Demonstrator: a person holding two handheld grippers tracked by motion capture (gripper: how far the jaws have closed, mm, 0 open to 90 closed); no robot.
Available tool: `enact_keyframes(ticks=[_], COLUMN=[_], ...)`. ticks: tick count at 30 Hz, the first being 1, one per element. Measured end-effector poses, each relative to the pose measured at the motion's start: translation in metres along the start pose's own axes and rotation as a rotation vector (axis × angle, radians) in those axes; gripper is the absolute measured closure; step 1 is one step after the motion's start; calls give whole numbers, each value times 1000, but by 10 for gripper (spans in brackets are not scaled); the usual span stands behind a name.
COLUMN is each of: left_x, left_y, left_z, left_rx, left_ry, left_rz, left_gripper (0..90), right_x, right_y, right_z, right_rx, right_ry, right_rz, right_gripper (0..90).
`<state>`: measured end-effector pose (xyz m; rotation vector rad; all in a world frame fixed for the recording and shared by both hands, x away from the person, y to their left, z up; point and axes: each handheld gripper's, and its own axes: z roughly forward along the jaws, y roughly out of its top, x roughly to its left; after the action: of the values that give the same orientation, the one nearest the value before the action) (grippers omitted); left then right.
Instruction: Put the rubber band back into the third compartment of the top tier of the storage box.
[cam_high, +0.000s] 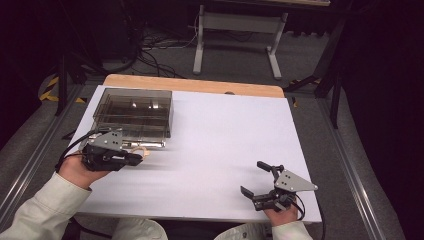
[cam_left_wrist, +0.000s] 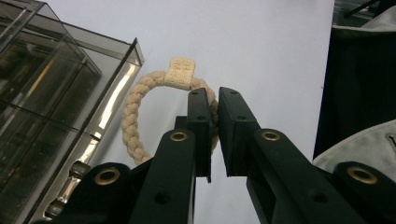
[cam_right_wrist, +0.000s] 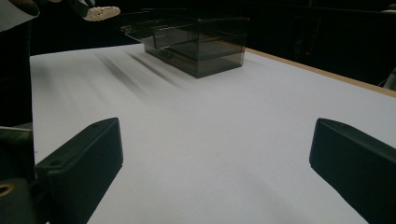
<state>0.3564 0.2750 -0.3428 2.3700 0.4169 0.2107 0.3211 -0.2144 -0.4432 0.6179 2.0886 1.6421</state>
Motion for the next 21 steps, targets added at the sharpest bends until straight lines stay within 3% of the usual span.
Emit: enact_keyframes(ticks=[21], left_x=[14], left_y=[20], left_z=[-6], left_rx=[-11], left_ry=[31], left_rz=[-7], left_gripper=[837], right_x=[0], right_y=[0], right_z=[0], right_rx=[0], right_ry=[1], right_rz=[-3], right_gripper=[34])
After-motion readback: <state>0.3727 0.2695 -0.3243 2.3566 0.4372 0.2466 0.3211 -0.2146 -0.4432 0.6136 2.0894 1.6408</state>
